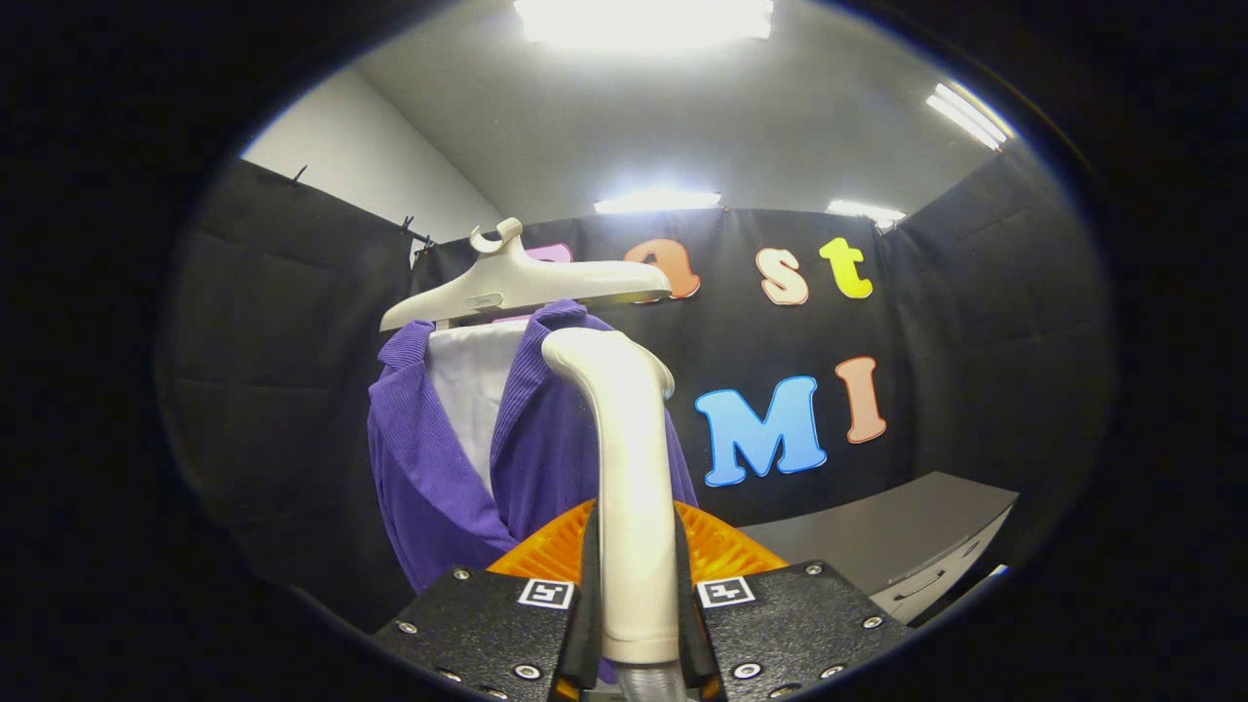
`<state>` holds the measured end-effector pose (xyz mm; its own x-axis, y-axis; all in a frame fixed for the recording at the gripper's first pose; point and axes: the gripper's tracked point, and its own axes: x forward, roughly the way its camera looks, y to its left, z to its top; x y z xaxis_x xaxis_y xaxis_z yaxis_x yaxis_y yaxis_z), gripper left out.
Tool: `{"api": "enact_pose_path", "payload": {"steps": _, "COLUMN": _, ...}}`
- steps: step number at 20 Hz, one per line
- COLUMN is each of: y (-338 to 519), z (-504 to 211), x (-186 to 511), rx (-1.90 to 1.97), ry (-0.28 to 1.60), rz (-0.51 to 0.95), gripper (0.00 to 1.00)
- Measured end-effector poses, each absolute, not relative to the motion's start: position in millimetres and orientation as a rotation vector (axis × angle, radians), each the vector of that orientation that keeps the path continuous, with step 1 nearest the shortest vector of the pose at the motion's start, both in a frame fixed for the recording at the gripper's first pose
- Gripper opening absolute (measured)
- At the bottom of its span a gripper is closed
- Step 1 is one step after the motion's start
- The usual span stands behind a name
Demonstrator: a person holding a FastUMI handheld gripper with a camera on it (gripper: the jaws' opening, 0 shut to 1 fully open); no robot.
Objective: Iron the clothes twice with a garment steamer, once on the left side and once on the right side.
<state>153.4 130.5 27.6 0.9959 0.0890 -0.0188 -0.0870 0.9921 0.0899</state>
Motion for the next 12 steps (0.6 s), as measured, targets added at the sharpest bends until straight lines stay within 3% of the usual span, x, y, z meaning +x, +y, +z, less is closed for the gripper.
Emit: {"api": "enact_pose_path", "payload": {"steps": 12, "y": 143.2, "z": -19.5, "x": 145.4, "rx": 0.042, "ry": 0.077, "rz": 0.09, "gripper": 0.32}}
